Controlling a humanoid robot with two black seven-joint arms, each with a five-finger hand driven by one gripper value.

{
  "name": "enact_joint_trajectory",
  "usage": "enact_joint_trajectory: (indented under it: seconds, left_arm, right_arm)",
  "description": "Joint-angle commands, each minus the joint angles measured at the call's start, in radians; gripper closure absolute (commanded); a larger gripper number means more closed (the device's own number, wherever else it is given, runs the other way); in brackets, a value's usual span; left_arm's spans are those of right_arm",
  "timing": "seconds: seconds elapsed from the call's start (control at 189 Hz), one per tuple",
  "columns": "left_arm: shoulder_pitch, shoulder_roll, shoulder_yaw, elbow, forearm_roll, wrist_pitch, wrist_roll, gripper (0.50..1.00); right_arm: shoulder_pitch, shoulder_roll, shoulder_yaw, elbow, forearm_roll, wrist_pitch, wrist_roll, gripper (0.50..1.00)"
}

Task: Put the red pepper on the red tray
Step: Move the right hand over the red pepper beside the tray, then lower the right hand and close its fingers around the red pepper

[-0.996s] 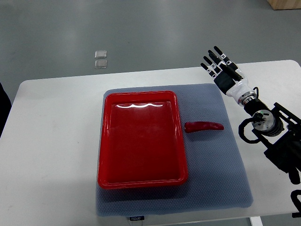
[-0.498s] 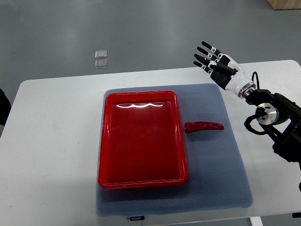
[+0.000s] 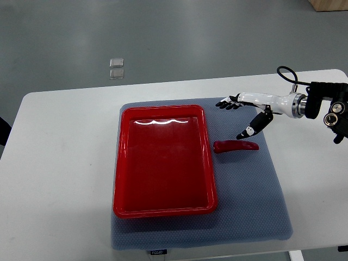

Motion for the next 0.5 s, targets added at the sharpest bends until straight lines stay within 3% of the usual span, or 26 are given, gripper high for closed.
enact_joint_trajectory:
  seconds: [0.0,0.493]
  left_arm:
    - [0.001,0.000,0.001,-0.007,0.001,0.000,0.000,0.500]
    - [0.000,0.000,0.000,-0.007,-0.001,0.000,0.001,0.500]
  right_arm:
    - [-0.028,-0.003,-0.001,0.009,-0.003,-0.036,0.002,0.593]
    - [-0.095,0.051,-0.013,0.006,-0.077,-0.113,0.008,0.611]
